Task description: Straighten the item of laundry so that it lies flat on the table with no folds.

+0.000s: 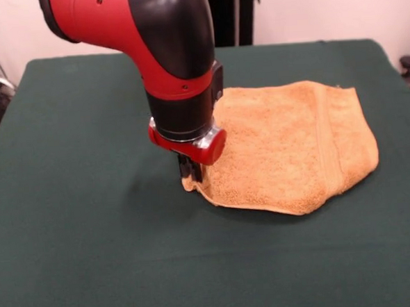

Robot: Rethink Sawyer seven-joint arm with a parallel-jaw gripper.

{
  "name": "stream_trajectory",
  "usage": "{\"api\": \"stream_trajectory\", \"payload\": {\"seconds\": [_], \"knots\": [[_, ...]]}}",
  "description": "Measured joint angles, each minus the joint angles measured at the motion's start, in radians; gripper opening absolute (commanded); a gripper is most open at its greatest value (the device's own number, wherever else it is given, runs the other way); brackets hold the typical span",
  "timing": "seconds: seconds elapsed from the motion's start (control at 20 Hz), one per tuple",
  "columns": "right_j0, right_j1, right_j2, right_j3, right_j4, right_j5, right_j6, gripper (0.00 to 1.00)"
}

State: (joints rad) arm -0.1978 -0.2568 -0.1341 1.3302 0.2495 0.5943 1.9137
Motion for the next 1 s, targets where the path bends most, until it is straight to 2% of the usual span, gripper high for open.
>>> {"api": "stream_trajectory", "payload": {"seconds": [0.6, 1.0], "knots": [[0.003, 0.001, -0.003, 0.000, 0.005, -0.001, 0.000, 0.00], [0.052, 0.014, -0.064, -0.004, 0.032, -0.010, 0.001, 0.00]]}}
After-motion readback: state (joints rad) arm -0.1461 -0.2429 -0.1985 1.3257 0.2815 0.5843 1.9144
